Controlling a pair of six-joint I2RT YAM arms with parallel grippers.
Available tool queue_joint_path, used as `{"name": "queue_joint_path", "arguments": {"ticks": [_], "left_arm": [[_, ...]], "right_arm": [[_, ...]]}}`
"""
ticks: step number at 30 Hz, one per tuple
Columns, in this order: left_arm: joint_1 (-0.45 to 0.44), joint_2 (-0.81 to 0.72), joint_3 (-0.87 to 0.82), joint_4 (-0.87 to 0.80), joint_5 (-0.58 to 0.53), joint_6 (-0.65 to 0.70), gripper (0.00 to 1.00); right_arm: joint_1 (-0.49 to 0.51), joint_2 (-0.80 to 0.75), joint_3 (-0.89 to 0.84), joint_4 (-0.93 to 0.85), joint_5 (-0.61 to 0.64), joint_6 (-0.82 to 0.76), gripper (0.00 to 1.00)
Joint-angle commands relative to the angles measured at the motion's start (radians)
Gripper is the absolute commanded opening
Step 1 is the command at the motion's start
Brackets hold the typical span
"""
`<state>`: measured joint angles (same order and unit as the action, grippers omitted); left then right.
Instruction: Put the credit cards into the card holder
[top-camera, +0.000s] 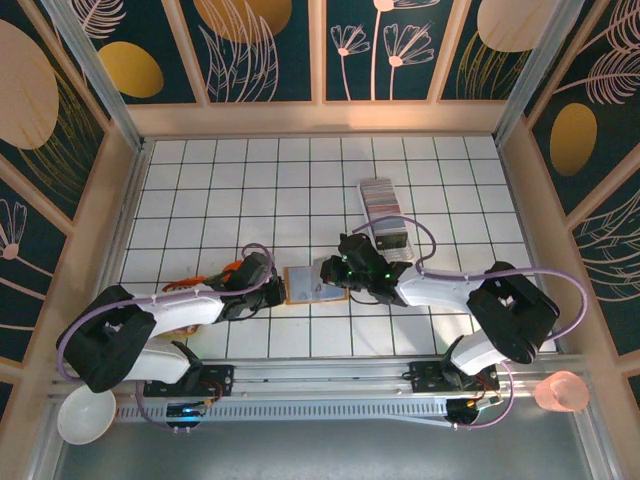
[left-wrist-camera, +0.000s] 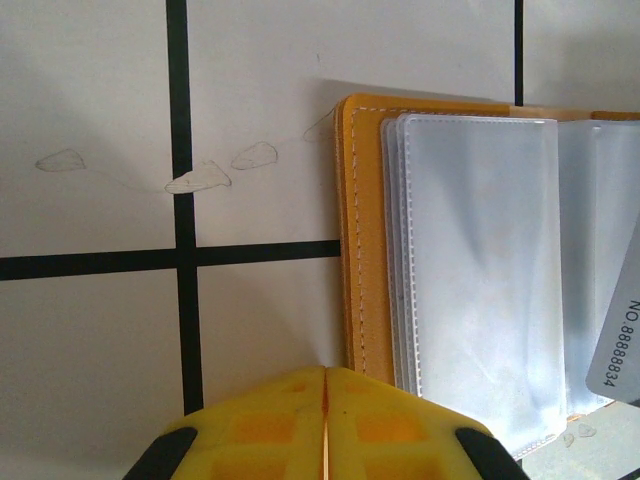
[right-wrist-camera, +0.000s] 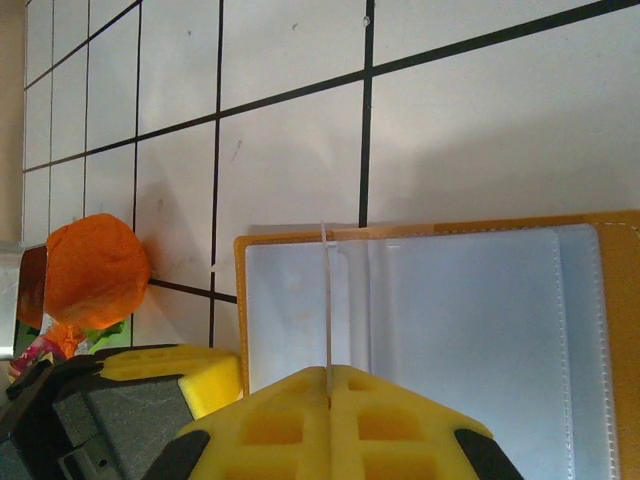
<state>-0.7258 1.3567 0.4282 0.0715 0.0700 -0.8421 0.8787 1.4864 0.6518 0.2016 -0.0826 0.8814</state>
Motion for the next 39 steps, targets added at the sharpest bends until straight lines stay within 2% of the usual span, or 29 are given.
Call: {"name": "queue_joint_path", "arguments": {"ticks": [1,25,39], "left_arm": [[-0.003,0.009,-0.003,0.011,0.019,0.001,0.08],[-0.003,0.005,-0.006,0.010,0.019,0.000,0.07],[-0.003,0.014,-0.005,0.010,0.020,0.002,0.06]], "right_arm": [[0.004,-0.006,-0.015,0.001,0.026,0.006,0.00],[0.003,0.067,-0.055,0.097,-0.056,0.035,0.00],[-0.010,0.066,-0.119,0.238,-0.118,0.114,0.00]]}}
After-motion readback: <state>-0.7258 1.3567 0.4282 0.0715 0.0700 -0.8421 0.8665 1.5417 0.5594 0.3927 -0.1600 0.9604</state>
